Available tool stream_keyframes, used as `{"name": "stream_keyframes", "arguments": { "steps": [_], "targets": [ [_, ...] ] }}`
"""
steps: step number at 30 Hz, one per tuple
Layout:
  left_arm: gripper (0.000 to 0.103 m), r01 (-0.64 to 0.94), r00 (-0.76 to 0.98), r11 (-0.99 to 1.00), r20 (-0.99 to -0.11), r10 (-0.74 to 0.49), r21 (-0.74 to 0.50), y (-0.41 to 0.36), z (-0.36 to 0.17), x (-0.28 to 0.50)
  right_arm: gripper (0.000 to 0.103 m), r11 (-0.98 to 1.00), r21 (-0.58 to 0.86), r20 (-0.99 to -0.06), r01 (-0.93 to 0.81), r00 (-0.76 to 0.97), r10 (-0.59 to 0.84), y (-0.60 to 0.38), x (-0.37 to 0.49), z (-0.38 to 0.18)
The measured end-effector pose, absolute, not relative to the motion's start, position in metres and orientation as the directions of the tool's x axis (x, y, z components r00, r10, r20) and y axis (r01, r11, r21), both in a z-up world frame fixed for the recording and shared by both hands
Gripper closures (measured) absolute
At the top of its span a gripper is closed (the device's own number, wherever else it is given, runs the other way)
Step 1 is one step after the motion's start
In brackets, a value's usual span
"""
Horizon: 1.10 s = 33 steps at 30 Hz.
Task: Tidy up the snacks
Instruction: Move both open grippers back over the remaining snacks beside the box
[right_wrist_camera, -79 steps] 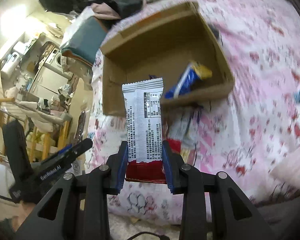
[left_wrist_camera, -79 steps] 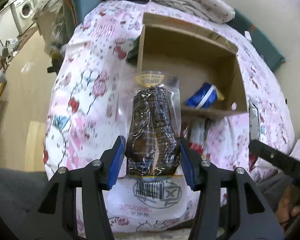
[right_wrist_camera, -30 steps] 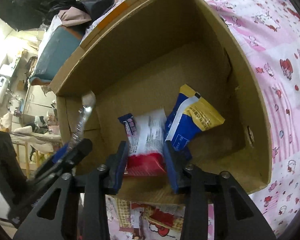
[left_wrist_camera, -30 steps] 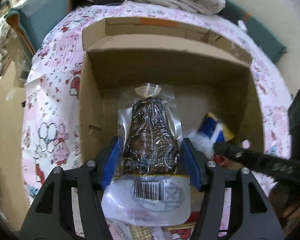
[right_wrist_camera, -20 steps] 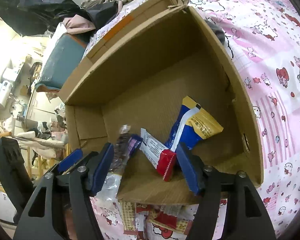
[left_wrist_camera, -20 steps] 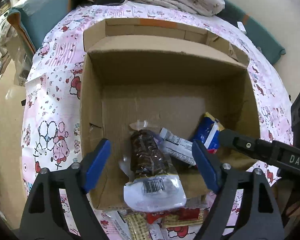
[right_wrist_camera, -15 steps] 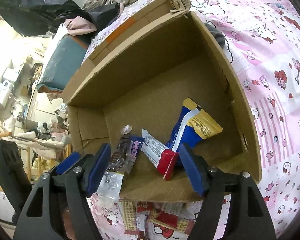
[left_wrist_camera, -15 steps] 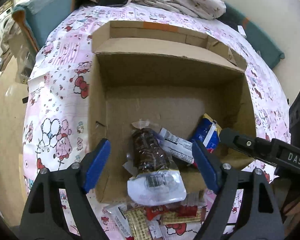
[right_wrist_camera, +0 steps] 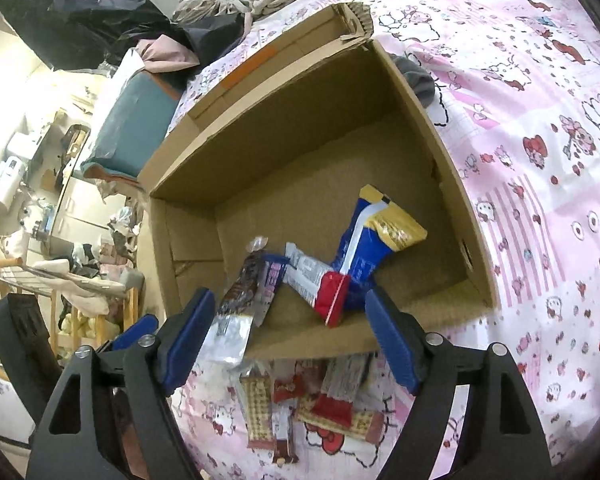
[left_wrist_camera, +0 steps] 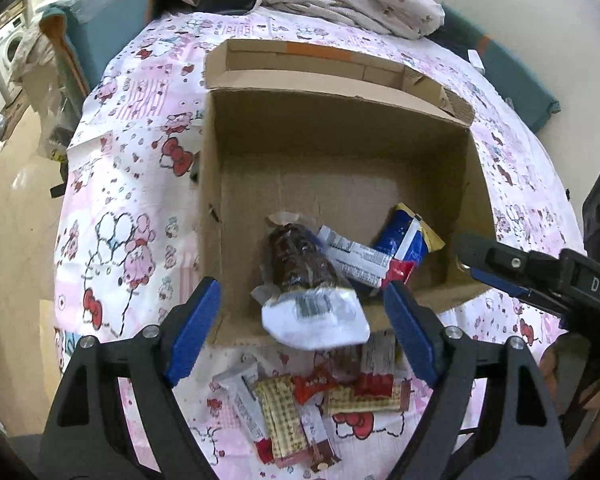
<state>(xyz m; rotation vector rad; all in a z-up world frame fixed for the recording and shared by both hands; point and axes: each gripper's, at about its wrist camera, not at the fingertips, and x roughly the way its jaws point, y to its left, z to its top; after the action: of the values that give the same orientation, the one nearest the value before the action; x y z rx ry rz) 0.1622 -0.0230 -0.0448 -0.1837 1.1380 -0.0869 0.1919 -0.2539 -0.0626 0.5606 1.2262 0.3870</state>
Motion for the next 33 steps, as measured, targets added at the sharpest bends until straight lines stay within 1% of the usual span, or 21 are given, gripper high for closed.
{"name": "stream_keyframes", "arguments": {
  "steps": [1,2,10,14,20,26,29,31,33],
  "targets": [
    [0.022,-0.032,0.419,0.981,-0.894,-0.162,-0.193,-0.021,-0.044,0.158,0.015,0.808,0.589,-0.773,0.017,0.301,0.558,-0.255,0.188,-0.061],
    [0.022,-0.040,0.419,0.980,-0.894,-0.160,-0.195,-0.018,-0.044,0.153,0.012,0.813,0.582,-0.778,0.019,0.304,0.550,-0.256,0.184,-0.060],
    [0.022,-0.133,0.405,0.969,-0.904,-0.139,-0.208,0.013,-0.048,0.113,0.012,0.794,0.606,-0.772,0.045,0.276,0.573,-0.258,0.147,-0.065],
    [0.022,-0.158,0.392,0.964,-0.910,-0.136,-0.213,0.019,-0.054,0.098,0.012,0.812,0.582,-0.791,0.044,0.261,0.553,-0.253,0.132,-0.069],
    [0.022,-0.158,0.377,0.962,-0.914,-0.148,-0.221,0.016,-0.061,0.086,0.012,0.840,0.541,-0.817,0.033,0.260,0.515,-0.249,0.115,-0.077],
    [0.024,-0.148,0.356,0.970,-0.926,-0.129,-0.192,0.009,-0.072,0.085,0.012,0.839,0.536,-0.829,0.090,0.245,0.503,-0.256,0.105,-0.094],
    [0.024,-0.144,0.325,0.969,-0.935,-0.144,-0.200,0.007,-0.080,0.085,0.012,0.858,0.506,-0.847,0.093,0.245,0.473,-0.257,0.106,-0.097],
    [0.026,-0.143,0.309,0.969,-0.939,-0.150,-0.201,0.006,-0.086,0.084,0.012,0.859,0.500,-0.854,0.109,0.228,0.468,-0.257,0.107,-0.102],
    [0.035,-0.137,0.287,0.972,-0.946,-0.147,-0.192,0.004,-0.092,0.085,0.012,0.851,0.509,-0.853,0.127,0.210,0.478,-0.258,0.108,-0.109]
  ]
}}
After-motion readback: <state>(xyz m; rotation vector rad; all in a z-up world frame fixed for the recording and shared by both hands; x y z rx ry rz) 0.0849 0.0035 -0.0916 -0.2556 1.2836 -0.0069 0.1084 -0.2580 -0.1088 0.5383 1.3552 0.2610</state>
